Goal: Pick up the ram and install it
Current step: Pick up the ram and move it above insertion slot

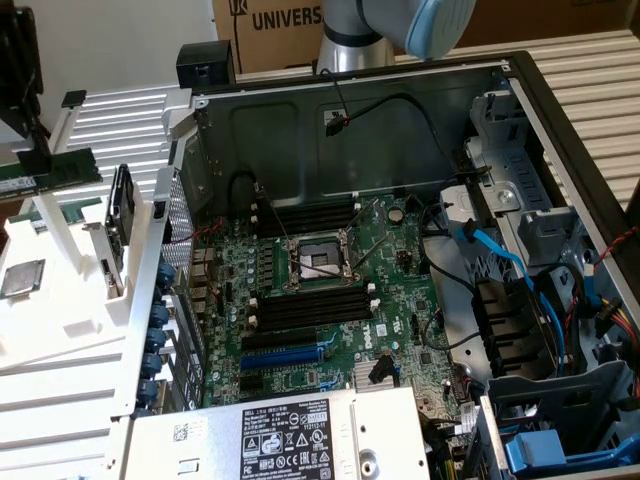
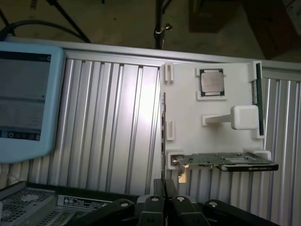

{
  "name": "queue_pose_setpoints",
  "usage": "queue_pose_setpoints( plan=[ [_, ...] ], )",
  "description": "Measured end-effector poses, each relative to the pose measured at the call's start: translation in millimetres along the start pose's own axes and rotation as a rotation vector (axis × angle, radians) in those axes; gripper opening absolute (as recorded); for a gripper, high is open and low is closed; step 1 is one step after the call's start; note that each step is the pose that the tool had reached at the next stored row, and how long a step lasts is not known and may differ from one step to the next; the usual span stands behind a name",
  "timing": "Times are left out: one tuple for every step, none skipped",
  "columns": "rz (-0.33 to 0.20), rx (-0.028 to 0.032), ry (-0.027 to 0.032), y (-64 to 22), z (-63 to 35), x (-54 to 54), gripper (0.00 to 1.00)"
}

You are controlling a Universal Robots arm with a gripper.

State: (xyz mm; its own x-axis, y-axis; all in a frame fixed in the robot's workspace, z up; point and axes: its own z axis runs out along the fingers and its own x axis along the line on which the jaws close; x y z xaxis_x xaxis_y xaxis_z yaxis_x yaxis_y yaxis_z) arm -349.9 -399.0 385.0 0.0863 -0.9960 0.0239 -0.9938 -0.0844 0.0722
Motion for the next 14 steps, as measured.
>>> queue_pose_setpoints(
  plan=[
    [0.000, -0.0001, 0.0008, -1.8, -1.7, 0.2, 0.13],
    [0.000, -0.0001, 0.0015, -3.7, -3.3, 0.4, 0.13],
    [0.000, -0.0004, 0.0046, -18.7, -10.6, 2.7, 0.13],
    [0.000, -0.0005, 0.0046, -21.4, -11.2, 3.3, 0.13],
    [0.000, -0.0004, 0.0046, -24.2, -11.9, 3.9, 0.13],
    [0.000, -0.0004, 0.0046, -27.2, -12.7, 4.6, 0.13],
    [0.000, -0.0004, 0.0046, -30.0, -13.4, 5.1, 0.13],
    [0.000, -0.0003, 0.0046, -35.8, -15.0, 6.4, 0.13],
    [0.000, -0.0003, 0.0045, -38.6, -15.7, 6.9, 0.13],
    [0.000, -0.0005, 0.0046, -41.4, -16.6, 7.6, 0.13],
    [0.000, -0.0004, 0.0046, -44.2, -17.4, 8.1, 0.13],
    [0.000, -0.0004, 0.0047, -47.0, -18.2, 8.7, 0.13],
    [0.000, -0.0004, 0.0046, -49.8, -18.9, 9.3, 0.13],
    [0.000, -0.0004, 0.0046, -52.9, -19.7, 9.9, 0.13]
  ],
)
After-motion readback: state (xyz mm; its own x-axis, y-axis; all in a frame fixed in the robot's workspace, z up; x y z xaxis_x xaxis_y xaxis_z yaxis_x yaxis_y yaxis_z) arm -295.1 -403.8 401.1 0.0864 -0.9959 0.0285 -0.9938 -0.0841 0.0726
